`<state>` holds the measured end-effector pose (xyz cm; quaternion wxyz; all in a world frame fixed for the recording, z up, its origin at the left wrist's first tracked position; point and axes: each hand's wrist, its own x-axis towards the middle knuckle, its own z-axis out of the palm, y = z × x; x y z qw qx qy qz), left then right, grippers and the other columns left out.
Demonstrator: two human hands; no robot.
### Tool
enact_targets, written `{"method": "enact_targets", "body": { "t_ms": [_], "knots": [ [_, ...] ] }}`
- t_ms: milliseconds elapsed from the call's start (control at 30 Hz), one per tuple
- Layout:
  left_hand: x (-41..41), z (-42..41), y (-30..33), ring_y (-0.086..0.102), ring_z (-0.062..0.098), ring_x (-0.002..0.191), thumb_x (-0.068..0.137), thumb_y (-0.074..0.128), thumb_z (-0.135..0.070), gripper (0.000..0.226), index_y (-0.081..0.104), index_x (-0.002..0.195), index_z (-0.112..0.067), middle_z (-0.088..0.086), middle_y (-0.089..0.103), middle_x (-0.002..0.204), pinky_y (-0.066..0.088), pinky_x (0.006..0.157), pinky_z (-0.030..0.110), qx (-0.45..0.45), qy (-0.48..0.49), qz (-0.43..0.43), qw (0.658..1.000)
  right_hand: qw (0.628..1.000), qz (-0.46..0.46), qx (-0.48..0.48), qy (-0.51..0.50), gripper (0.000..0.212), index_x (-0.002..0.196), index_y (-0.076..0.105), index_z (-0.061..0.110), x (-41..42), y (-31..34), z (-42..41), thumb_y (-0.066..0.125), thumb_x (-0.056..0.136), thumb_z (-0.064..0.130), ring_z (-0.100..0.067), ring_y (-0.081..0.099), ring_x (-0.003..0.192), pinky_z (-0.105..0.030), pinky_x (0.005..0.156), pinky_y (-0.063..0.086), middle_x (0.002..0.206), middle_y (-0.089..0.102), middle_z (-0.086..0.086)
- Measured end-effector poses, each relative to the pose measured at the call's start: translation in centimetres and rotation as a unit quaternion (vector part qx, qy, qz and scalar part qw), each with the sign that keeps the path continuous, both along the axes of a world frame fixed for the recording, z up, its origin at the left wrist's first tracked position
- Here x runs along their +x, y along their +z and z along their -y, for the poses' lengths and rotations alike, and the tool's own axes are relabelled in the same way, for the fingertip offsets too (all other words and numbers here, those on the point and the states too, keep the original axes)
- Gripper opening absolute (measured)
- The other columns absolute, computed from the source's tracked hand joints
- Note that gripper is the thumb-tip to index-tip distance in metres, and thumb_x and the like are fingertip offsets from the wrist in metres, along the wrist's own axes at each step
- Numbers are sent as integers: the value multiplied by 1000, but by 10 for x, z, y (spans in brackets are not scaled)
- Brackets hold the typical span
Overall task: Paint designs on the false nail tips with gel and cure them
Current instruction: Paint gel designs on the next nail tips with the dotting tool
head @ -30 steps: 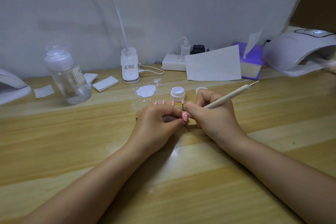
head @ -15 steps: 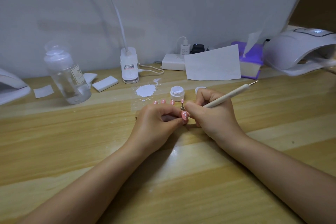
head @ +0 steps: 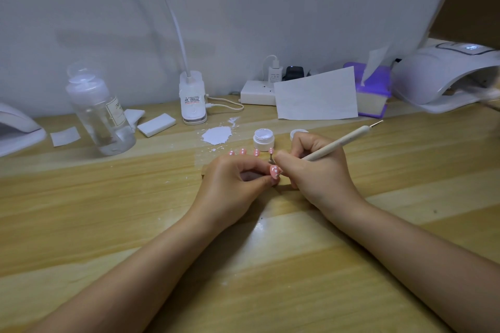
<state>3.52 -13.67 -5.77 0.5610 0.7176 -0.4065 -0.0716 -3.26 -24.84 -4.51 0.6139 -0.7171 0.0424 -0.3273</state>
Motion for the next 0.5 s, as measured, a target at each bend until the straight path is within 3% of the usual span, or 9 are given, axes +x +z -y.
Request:
{"method": "enact_targets", "body": {
  "t_ms": [400,500],
  "knots": [
    [1,0,-1,60,-13,66,73,71,2,29,68,66,-26,-26,66,68,41,66,2,-2,-2,2,1000,1000,-5,6,-9,45,43,32,12,0,0,1,54,71,-17,1,41,30,-5,39,28,27,39,11],
    [1,0,-1,60,-13,66,73,71,3,30,68,66,-27,-24,65,62,42,66,2,-4,-1,0,1000,1000,-6,2,-11,46,43,32,12,1,0,0,54,71,-17,1,41,30,-5,39,28,27,39,12]
  ]
}}
